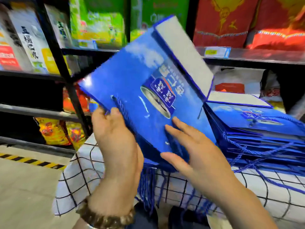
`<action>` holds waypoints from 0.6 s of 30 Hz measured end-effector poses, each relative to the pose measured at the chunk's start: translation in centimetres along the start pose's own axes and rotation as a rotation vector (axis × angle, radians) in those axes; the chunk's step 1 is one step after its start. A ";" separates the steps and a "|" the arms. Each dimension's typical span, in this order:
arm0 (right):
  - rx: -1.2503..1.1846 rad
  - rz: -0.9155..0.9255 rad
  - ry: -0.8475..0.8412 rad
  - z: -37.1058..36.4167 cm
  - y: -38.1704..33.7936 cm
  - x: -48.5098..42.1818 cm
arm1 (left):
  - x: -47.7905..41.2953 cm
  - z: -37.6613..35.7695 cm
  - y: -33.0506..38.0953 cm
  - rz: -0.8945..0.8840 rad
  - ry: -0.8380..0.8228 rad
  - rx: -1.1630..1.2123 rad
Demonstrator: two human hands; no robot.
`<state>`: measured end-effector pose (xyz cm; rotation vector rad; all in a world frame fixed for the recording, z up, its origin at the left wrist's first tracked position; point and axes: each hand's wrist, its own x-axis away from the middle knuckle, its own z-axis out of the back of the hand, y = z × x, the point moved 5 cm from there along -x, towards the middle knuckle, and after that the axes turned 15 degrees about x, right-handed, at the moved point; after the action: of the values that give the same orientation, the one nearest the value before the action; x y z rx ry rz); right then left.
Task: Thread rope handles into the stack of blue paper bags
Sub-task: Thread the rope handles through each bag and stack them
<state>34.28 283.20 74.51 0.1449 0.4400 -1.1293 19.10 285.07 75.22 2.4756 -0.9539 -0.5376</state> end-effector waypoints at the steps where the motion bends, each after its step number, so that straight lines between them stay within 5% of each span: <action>1: 0.000 -0.023 -0.072 -0.3 0.7 0.3 | 1.3 0.2 -0.8 0.047 -0.007 -0.037; 5: 0.096 -0.024 -0.274 -1.1 2.6 1.5 | 2.8 2.3 -3.5 0.289 0.115 -0.054; 13: 0.144 -0.003 -0.299 -2.2 3.7 1.2 | 6.0 3.0 -1.0 0.855 -0.119 -0.143; 18: 0.015 -0.036 -0.202 -2.8 4.7 1.2 | 6.8 3.6 1.0 0.860 -0.192 -0.315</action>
<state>38.16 285.13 71.03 0.0358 0.2556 -1.1700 21.46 278.80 71.41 1.5444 -1.7078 -0.5589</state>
